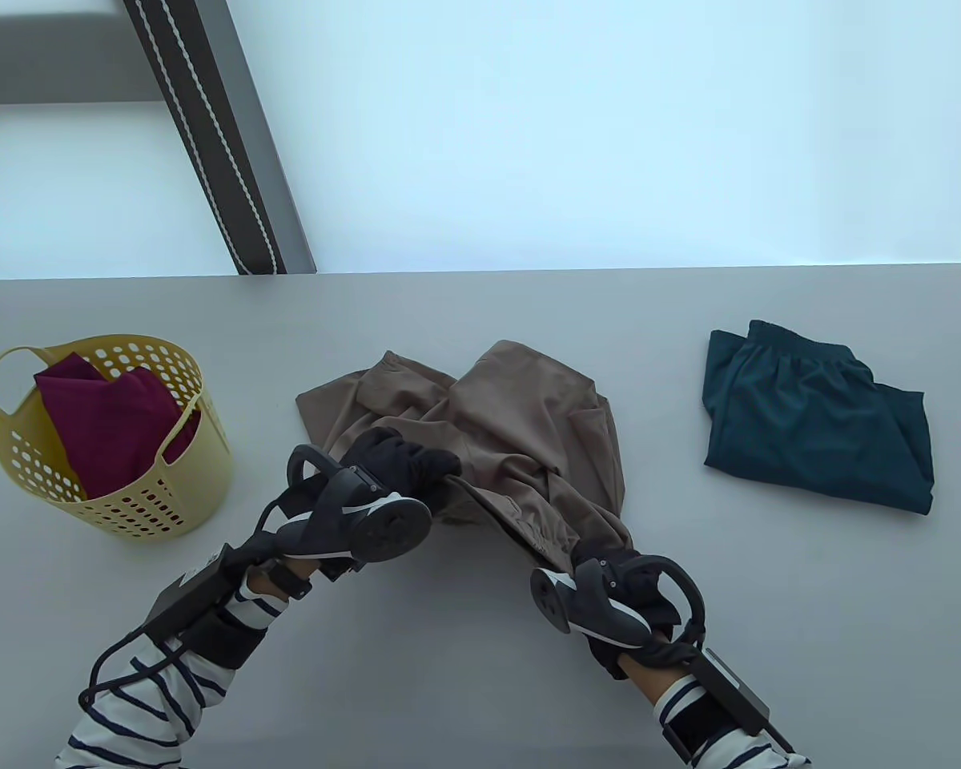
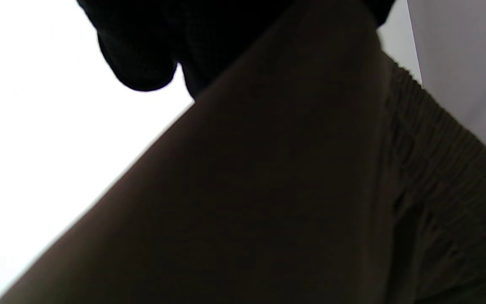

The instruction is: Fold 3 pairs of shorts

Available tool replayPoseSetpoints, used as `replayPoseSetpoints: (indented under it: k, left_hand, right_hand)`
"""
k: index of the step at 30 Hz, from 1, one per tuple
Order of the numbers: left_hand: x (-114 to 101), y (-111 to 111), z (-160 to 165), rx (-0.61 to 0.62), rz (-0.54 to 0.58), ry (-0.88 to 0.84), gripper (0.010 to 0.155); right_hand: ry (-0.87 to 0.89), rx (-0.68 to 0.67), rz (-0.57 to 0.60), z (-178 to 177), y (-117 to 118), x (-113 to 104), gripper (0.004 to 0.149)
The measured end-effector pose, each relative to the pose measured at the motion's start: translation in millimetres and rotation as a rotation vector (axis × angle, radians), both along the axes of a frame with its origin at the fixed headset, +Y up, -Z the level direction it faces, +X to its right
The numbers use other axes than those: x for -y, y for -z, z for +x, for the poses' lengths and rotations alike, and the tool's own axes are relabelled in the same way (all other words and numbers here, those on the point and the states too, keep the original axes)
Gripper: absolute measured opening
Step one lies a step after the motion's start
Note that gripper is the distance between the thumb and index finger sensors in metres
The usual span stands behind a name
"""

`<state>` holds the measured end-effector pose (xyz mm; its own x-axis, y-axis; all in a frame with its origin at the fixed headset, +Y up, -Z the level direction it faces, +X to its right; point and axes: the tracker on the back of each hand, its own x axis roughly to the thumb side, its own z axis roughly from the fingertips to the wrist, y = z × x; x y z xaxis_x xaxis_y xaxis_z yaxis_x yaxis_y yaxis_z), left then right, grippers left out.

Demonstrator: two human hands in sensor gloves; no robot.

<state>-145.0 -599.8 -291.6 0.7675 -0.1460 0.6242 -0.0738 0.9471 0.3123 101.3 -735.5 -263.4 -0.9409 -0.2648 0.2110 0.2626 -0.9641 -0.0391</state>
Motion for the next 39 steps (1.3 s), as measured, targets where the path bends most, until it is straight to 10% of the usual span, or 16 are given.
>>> replayPoseSetpoints:
  k: [8,13,17,21,25,29,35,39]
  left_hand:
    - [-77,7,-52,-0.129,0.155,-0.197,0.042]
    - [-168,-32,-89,-0.096,0.401,-0.411,0.041]
    - [-208,-62,-105,-0.008,0.465,-0.496,0.042]
    - [-209,-42,-97,-0.026,0.325,-0.41,0.044]
    - [-171,14,-69,-0.16,0.09,-0.166,0.043]
    - [-131,61,-36,-0.349,0.089,0.055,0.043]
    - [-166,76,-41,-0.622,0.442,-0.103,0.041]
    - [-191,52,-61,-0.583,0.613,-0.296,0.042]
  right_hand:
    - [0.584,0.057,0.337,49,17,-170,0.044]
    - [0.833,-0.256,0.52,60,-39,-297,0.046]
    - [0.878,-0.431,0.571,68,-76,-349,0.049]
    - [0.794,-0.331,0.48,71,-52,-354,0.049]
    - [0.59,-0.068,0.21,65,14,-319,0.047]
    - [0.516,0.185,0.058,51,78,-273,0.047]
    - [0.791,0.19,0.637,40,74,-290,0.046]
    - [0.854,0.014,0.645,39,51,-300,0.046]
